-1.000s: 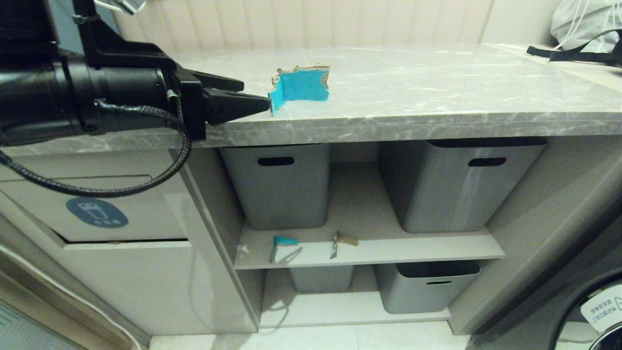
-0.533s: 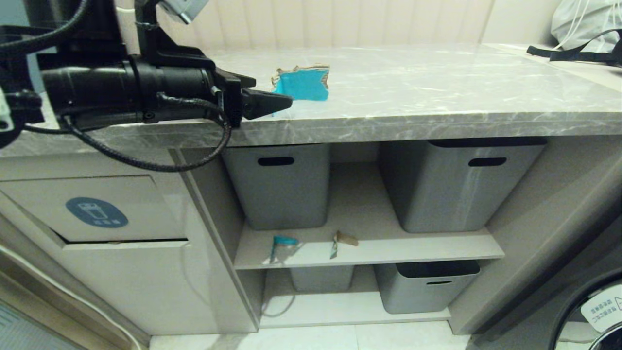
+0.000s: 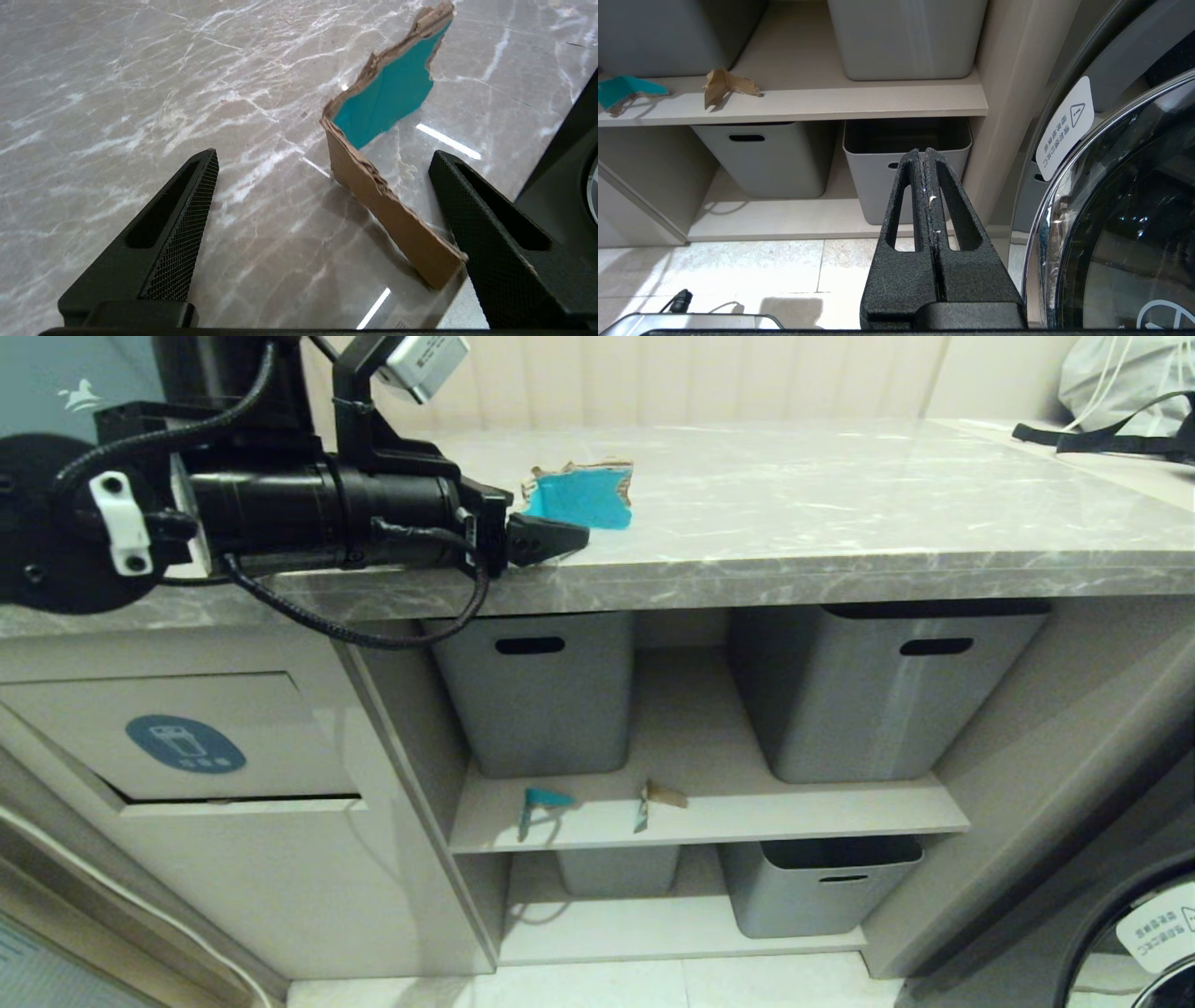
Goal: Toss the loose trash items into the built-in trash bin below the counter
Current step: Pick up the garbage
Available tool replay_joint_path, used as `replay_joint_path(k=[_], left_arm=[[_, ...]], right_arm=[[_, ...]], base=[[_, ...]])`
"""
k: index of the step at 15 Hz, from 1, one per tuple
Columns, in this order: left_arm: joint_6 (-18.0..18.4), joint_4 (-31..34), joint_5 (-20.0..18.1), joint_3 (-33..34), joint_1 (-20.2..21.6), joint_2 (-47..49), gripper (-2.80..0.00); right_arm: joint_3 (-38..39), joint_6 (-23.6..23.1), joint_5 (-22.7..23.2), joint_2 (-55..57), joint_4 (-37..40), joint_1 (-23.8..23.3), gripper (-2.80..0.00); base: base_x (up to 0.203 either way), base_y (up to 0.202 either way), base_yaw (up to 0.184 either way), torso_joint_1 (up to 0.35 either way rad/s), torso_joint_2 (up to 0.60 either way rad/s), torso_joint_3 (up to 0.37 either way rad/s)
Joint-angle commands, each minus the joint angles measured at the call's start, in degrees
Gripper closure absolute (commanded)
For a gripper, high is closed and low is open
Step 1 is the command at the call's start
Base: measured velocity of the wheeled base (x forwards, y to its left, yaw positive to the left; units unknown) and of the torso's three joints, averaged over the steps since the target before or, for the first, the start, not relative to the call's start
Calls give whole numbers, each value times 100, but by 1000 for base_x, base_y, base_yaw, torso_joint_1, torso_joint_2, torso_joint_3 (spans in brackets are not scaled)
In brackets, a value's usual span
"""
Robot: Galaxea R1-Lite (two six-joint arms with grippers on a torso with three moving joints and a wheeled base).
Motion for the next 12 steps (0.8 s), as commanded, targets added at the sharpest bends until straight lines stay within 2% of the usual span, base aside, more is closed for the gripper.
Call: replay_joint_path(k=[1,2,12], left_arm=[[8,-2,-9,-56,-18,48,-280],[8,-5,-9,-78,-30,48,0],[-1,-63,9,-198,-116,150,0]], right_arm=[[0,0,-2,2,-1,2,0],[0,0,-2,2,-1,2,0],[0,0,-2,2,-1,2,0]], base=[[0,0,0,0,0,0],[0,0,0,0,0,0],[0,0,0,0,0,0]])
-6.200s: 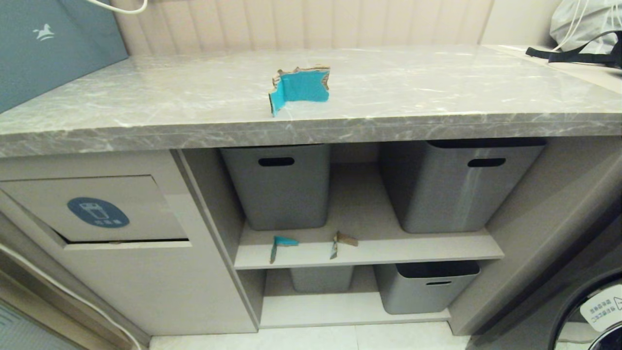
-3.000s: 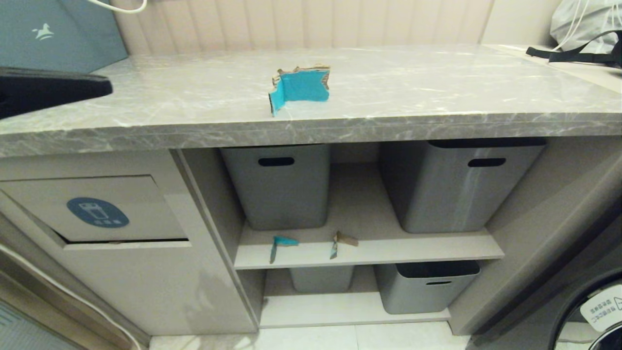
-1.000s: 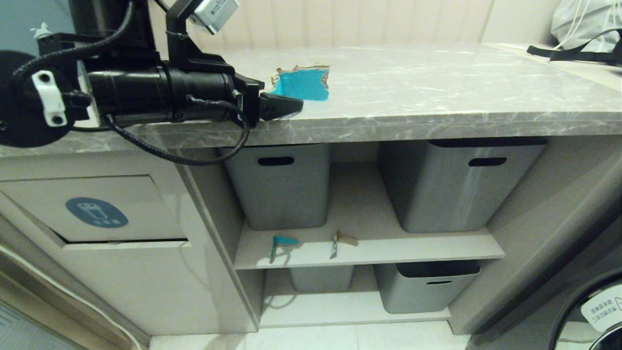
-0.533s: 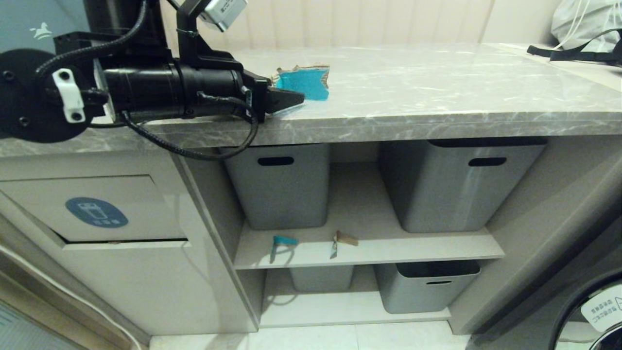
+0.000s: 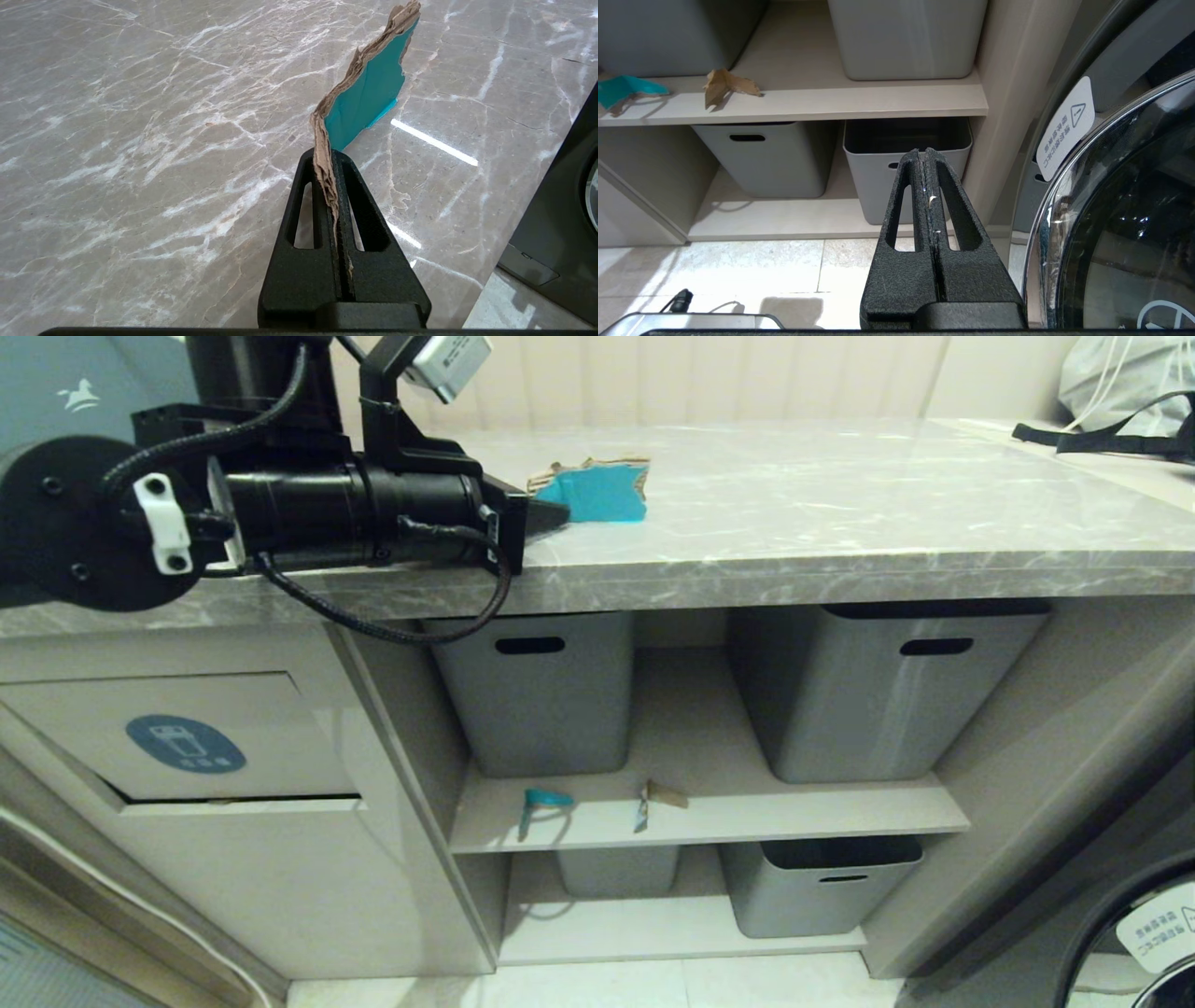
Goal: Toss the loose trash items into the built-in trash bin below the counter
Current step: Pick up the garbage, then put the garbage in the trash can
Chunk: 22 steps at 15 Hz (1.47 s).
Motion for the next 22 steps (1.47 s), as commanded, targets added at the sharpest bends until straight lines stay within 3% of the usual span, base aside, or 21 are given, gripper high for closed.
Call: replay_joint_path(k=[1,4,6,8,11,18,22], left_arm=[[3,3,-8,14,-2,-86,0],[-51,0,24,185,10,-379,0],[-94,-20,423,489,34,-755,0],[-308,52,679,719,115,-1267,0],[-609,286,765,1289,441,-2302,0],[-768,829,731,3956,2892,-5007,0],[-791,832,767,5438,3901,-5905,0]], right_arm=[[0,0,-2,2,-1,0,0],[0,0,-2,2,-1,-3,0],[0,0,-2,2,-1,-8,0],[0,0,5,2,-1,0,0],[0,0,-2,2,-1,0,0],[0,0,-2,2,-1,-1,0],[0,0,-2,2,-1,0,0]], base=[[0,0,0,0,0,0],[0,0,0,0,0,0],[0,0,0,0,0,0],[0,0,0,0,0,0],[0,0,0,0,0,0],[0,0,0,0,0,0],[0,0,0,0,0,0]])
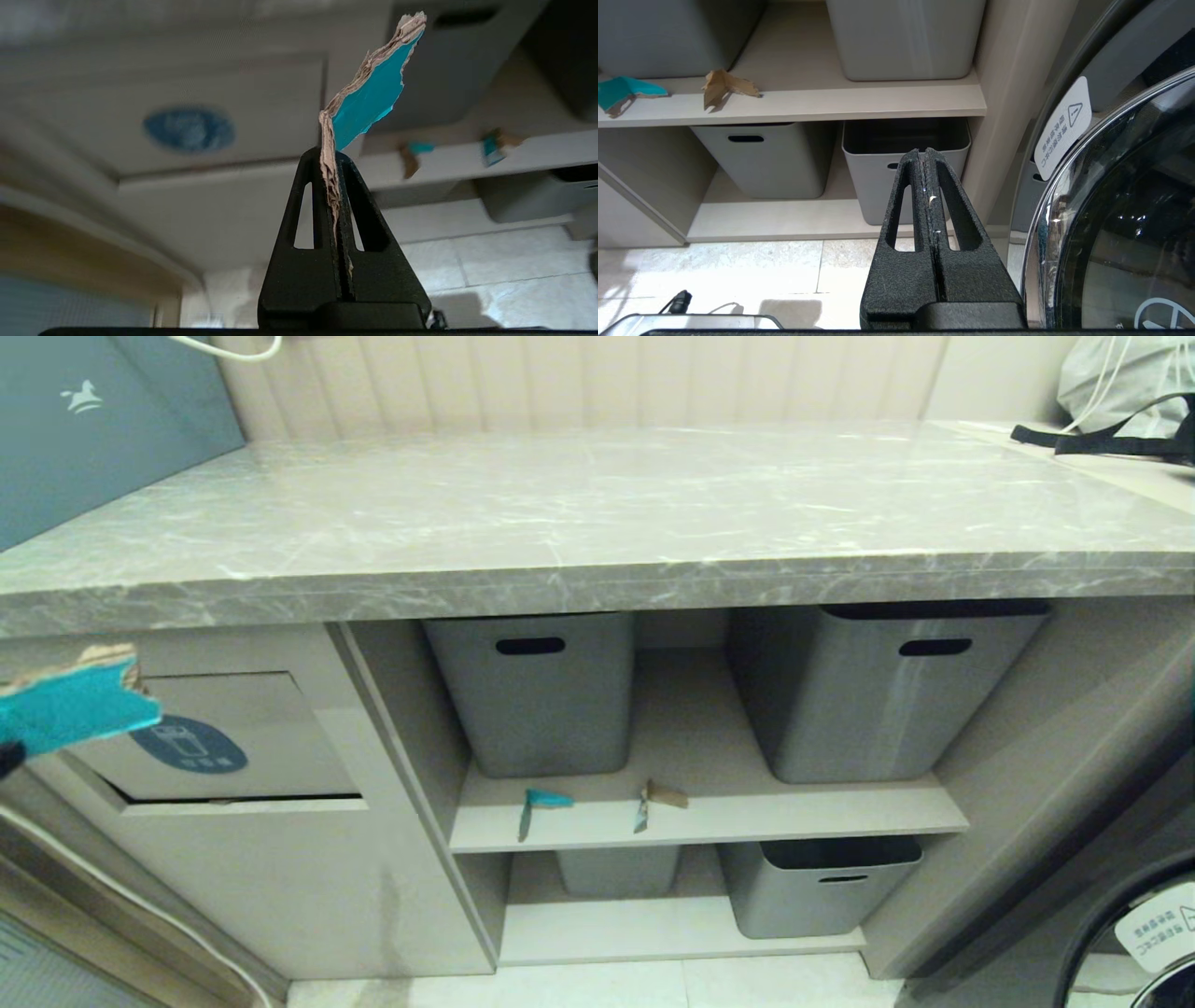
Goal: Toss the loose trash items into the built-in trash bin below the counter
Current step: Put the garbage in the trash can
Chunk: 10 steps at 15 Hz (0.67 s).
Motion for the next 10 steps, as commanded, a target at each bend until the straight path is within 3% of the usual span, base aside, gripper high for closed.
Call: replay_joint_path(k=[1,4,6,8,10], left_arm=[[6,-2,55,522,416,-515,0],[-40,-35,247,1202,1206,-424,0],[-51,-335,259,1571,1400,71,0],[-52,-1501,266,2282,1559,564,0],[-53,-2285,272,2515,1639,1128,0]], right_arm=[[0,2,-2,2,-1,0,0],[0,2,-2,2,-1,0,0],[0,2,-2,2,-1,0,0],[0,2,-2,2,-1,0,0],[0,2,-2,2,-1,0,0]], base=[[0,0,0,0,0,0],[0,0,0,0,0,0],[0,0,0,0,0,0],[0,0,0,0,0,0],[0,0,0,0,0,0]])
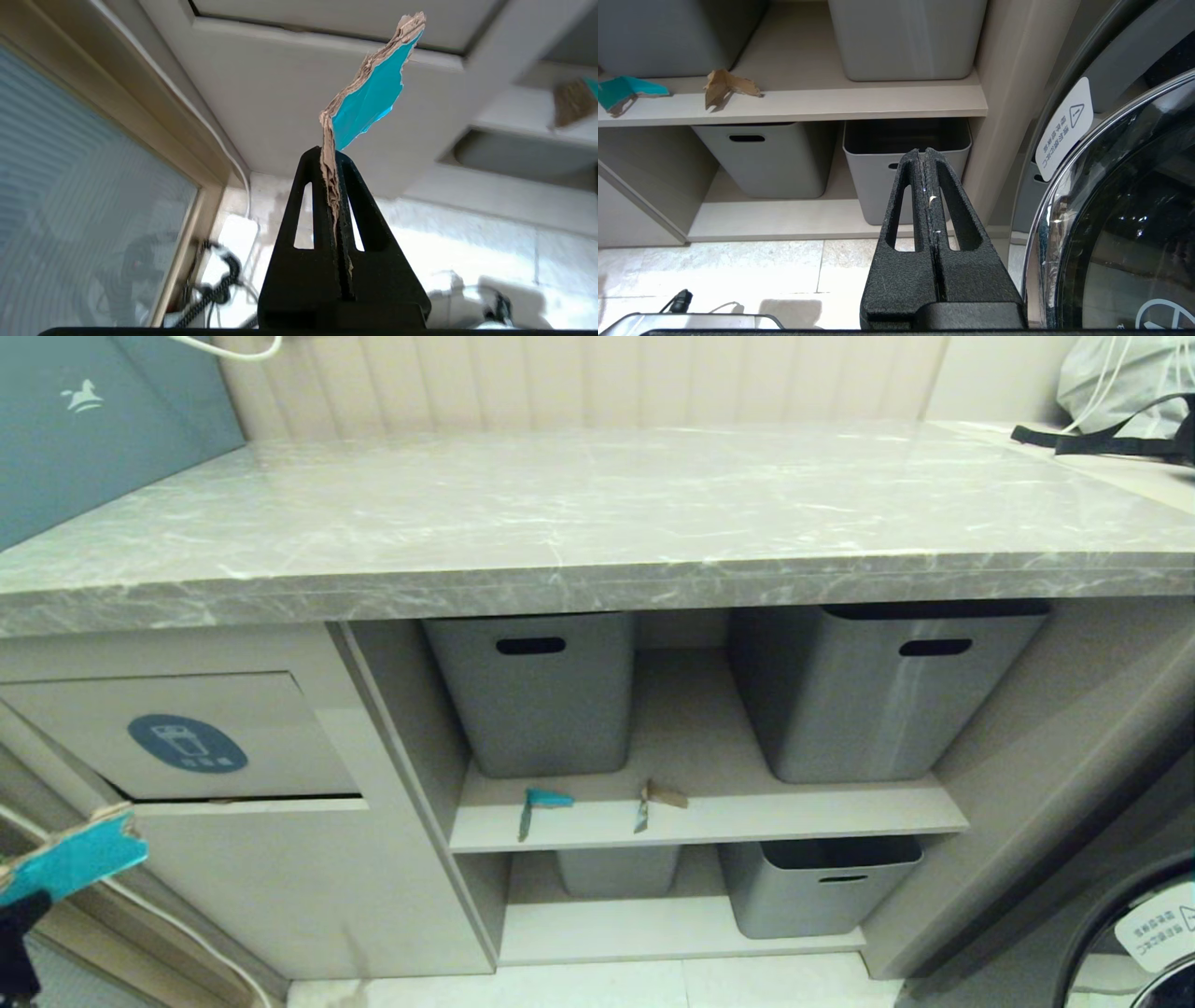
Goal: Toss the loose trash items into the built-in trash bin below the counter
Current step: Put the garbage in the trash can
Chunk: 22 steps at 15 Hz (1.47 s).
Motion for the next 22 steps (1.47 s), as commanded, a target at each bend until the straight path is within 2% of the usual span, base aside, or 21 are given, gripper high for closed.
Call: replay_joint_path(k=[1,8,11,15,17,22], left_arm=[[5,-549,0,170,58,717,0],[41,-3613,6,906,48,2498,0],[45,-4205,-4,1184,16,3053,0],[57,-5543,-115,1476,-83,3881,0],[97,-5903,-197,1394,-89,4288,0],[273,-6147,-260,621,-90,5192,0]], right_arm=[[0,0,-2,2,-1,0,0],[0,0,7,2,-1,0,0],[0,0,-2,2,-1,0,0],[0,0,-2,2,-1,0,0],[0,0,-2,2,-1,0,0],[0,0,-2,2,-1,0,0]], base=[[0,0,0,0,0,0],[0,0,0,0,0,0],[0,0,0,0,0,0],[0,0,0,0,0,0],[0,0,0,0,0,0],[0,0,0,0,0,0]])
